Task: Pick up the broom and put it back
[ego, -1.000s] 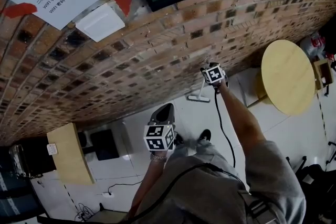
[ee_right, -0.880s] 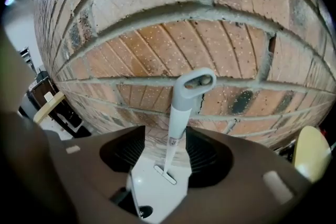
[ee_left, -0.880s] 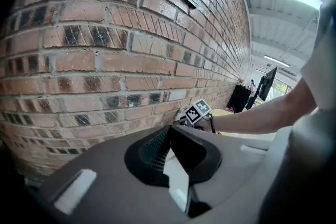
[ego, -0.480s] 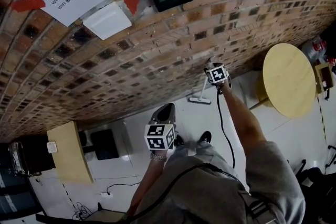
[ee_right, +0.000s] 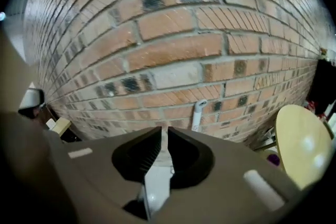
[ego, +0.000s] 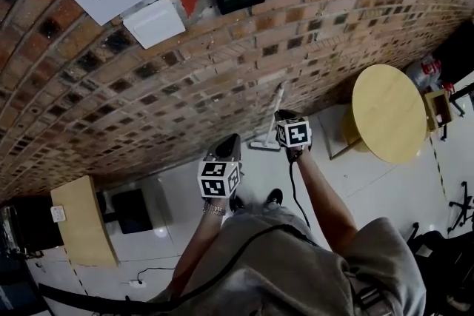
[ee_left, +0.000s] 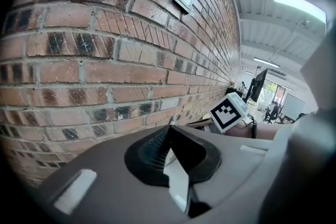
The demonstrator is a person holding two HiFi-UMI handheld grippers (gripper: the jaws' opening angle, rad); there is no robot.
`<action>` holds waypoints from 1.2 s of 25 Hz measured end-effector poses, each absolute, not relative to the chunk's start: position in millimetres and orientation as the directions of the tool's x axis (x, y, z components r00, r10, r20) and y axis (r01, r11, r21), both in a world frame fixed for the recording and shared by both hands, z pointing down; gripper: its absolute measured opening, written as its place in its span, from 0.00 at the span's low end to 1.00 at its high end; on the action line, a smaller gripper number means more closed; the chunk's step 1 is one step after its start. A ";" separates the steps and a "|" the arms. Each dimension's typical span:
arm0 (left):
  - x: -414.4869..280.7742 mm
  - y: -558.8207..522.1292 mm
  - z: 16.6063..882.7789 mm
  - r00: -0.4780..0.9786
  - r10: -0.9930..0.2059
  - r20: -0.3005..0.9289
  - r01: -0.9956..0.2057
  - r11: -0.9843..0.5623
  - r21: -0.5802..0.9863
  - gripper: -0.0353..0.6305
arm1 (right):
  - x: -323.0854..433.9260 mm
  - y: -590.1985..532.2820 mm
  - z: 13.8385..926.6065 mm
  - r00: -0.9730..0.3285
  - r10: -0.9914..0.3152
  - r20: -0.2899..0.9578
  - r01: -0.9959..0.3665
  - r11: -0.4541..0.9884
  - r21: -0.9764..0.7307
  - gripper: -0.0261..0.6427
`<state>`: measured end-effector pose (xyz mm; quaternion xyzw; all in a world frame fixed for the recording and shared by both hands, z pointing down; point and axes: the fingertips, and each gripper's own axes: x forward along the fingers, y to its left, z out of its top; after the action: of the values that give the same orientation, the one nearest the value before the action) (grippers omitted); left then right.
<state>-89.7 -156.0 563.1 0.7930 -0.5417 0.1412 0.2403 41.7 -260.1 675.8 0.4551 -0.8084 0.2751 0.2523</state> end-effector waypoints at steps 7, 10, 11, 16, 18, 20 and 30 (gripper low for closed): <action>-61.2 -167.5 544.5 0.424 -0.778 0.465 -0.906 -0.375 0.197 0.06 | -16.5 -189.8 601.5 -0.548 -0.577 0.605 -0.817 0.524 -0.241 0.05; -54.9 -167.5 539.1 0.426 -0.772 0.472 -0.903 -0.393 0.173 0.06 | -22.5 -178.4 586.4 -0.544 -0.598 0.588 -0.824 0.512 -0.242 0.04; -52.7 -166.0 539.6 0.429 -0.769 0.475 -0.902 -0.398 0.170 0.06 | -20.6 -175.7 583.6 -0.533 -0.609 0.588 -0.832 0.502 -0.234 0.04; -43.6 -157.8 544.1 0.450 -0.752 0.481 -0.890 -0.422 0.172 0.06 | -6.8 -161.1 572.0 -0.474 -0.660 0.583 -0.871 0.449 -0.199 0.04; -42.1 -155.8 542.3 0.460 -0.750 0.476 -0.885 -0.431 0.176 0.06 | -5.2 -155.7 567.9 -0.466 -0.671 0.577 -0.878 0.434 -0.205 0.04; -41.2 -153.7 539.5 0.469 -0.749 0.467 -0.880 -0.439 0.180 0.06 | -5.7 -151.4 564.3 -0.459 -0.679 0.573 -0.881 0.428 -0.199 0.04; -43.3 -136.7 535.0 0.491 -0.749 0.445 -0.869 -0.457 0.188 0.06 | -23.2 -133.2 551.7 -0.500 -0.683 0.533 -0.862 0.454 -0.226 0.04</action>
<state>-43.3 -136.7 535.0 0.8402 -0.4816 0.1511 0.1984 -23.2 -133.2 551.7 0.4641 -0.8320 0.2399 0.1866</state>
